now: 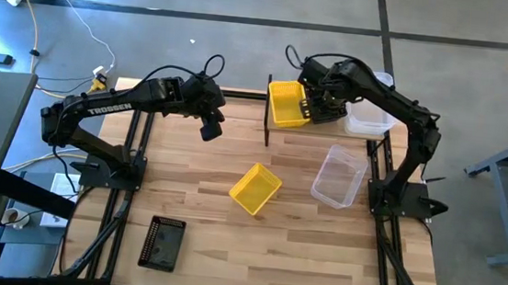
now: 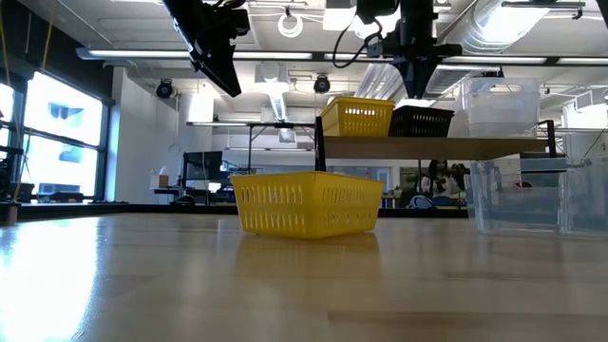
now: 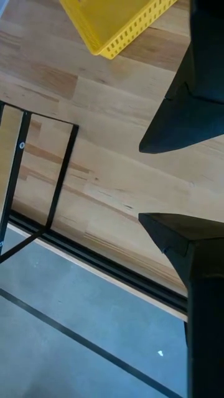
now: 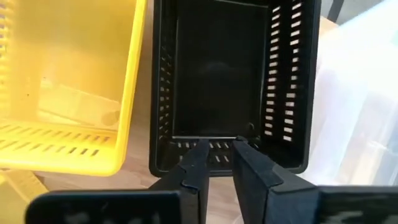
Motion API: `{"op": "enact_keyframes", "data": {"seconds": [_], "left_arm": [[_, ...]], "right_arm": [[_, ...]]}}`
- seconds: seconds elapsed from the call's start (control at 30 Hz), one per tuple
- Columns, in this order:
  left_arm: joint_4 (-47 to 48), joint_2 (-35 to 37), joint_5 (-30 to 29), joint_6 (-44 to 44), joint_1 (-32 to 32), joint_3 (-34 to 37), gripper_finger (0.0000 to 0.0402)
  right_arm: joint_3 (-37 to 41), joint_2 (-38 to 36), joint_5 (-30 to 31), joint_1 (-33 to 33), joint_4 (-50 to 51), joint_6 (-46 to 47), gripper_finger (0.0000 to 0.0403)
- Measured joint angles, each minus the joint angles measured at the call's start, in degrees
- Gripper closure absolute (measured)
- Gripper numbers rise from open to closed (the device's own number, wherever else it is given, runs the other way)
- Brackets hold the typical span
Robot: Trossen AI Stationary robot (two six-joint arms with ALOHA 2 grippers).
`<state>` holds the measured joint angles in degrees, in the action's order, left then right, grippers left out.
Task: Stack baskets on shelf by color
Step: Stack the right black bin on top of the other black bin on the shelf
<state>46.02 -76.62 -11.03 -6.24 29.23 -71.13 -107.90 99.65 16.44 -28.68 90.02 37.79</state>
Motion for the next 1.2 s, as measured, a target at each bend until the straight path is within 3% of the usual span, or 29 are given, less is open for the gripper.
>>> {"op": "enact_keyframes", "data": {"seconds": [0.43, 1.2], "left_arm": [[0.00, 0.00, -0.02, 0.00, 0.00, 0.02, 0.0245], [0.11, 0.00, -0.03, 0.22, 0.00, 0.02, 0.0245]], "right_arm": [[0.07, 0.94, -0.74, -3.01, -0.02, -2.06, 0.0401], [0.07, 0.94, -2.01, -5.06, 0.00, -3.73, 0.0399]]}}
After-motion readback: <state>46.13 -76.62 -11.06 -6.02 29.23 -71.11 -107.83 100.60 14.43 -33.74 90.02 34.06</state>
